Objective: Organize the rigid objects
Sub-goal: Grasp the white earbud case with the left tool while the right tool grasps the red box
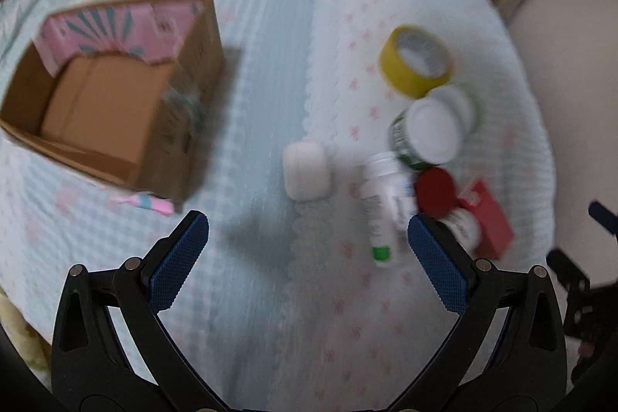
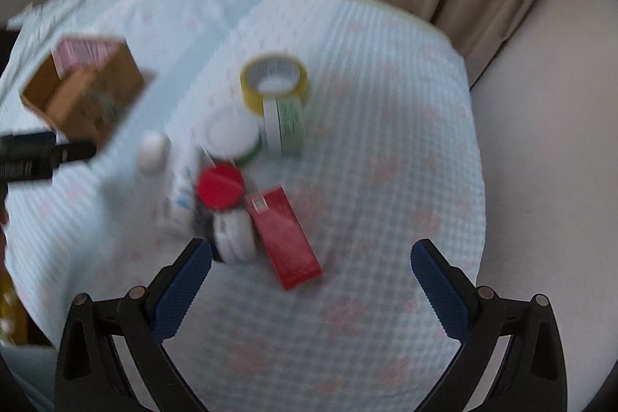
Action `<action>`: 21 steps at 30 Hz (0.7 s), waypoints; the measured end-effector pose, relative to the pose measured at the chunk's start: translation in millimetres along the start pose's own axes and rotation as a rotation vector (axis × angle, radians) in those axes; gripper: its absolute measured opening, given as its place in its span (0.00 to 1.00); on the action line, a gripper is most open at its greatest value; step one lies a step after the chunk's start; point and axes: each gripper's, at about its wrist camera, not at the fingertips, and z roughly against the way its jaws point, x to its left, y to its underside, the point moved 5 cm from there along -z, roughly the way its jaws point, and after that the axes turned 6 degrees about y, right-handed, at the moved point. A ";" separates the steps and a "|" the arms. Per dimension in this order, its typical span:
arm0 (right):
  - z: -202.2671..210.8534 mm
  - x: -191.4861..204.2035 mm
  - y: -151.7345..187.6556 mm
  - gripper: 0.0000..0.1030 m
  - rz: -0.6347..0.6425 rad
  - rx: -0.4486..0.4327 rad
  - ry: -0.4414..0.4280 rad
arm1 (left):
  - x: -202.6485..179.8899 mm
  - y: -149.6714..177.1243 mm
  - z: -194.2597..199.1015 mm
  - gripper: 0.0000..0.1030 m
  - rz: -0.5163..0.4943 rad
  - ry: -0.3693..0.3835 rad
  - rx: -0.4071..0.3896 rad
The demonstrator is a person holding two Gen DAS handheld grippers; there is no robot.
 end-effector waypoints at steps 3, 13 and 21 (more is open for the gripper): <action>-26.9 3.3 9.4 0.92 0.038 0.040 -0.021 | 6.6 -5.0 -35.0 0.92 0.026 -0.026 0.042; -99.4 24.9 23.9 0.80 0.261 0.155 -0.046 | 13.2 -15.0 -105.6 0.78 0.075 -0.048 0.140; -132.6 35.0 12.4 0.68 0.396 0.234 -0.093 | 4.5 -22.5 -131.1 0.75 0.075 -0.087 0.169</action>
